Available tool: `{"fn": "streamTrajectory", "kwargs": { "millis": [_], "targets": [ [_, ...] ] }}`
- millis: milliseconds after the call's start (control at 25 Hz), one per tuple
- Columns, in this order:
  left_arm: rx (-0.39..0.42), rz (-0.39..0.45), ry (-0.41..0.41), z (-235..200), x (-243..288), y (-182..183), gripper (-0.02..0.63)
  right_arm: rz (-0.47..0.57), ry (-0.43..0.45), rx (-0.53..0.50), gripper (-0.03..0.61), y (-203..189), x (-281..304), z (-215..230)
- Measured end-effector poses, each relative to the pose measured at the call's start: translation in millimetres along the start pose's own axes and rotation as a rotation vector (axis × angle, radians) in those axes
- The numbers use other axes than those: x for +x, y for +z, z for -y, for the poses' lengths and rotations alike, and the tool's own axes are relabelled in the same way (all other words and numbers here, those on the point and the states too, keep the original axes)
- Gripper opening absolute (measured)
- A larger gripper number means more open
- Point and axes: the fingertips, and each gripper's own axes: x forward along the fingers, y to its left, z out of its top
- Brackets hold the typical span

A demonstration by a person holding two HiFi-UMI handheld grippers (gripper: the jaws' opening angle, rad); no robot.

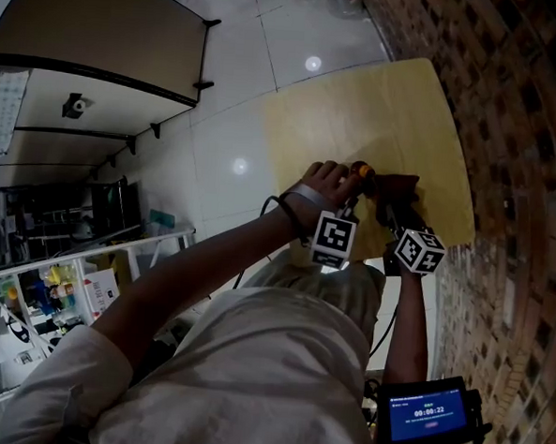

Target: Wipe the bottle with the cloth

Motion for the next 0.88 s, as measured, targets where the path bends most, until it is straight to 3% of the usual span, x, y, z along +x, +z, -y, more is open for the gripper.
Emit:
{"fn": "streamTrajectory", "kwargs": {
  "millis": [200, 280, 480, 600, 760, 880],
  "targets": [
    [-0.092, 0.029, 0.038, -4.9, -2.3, -4.3, 0.133, 0.011, -0.009, -0.03, 0.071, 7.2, -3.5, -0.8],
    [-0.169, 0.053, 0.036, -5.1, -2.8, -6.5, 0.133, 0.021, -0.025, -0.045, 0.071, 12.3, -6.1, 3.0],
    [-0.561, 0.138, -0.025, 0.2, -12.1, -27.2, 0.133, 0.088, -0.054, -0.04, 0.071, 32.5, -25.6, 6.8],
    [-0.796, 0.212, -0.018, -4.0, -38.2, -50.2, 0.129, 0.142, -0.065, -0.036, 0.071, 48.3, -50.5, -8.8],
    [-1.055, 0.34, 0.016, -7.1, -83.6, -84.6, 0.089, 0.216, -0.076, -0.084, 0.071, 72.9, -91.3, -53.8],
    [-1.198, 0.426, 0.018, -2.6, -102.2, -104.8, 0.086, 0.27, -0.084, -0.116, 0.071, 87.7, -112.7, -78.7]
  ]
}}
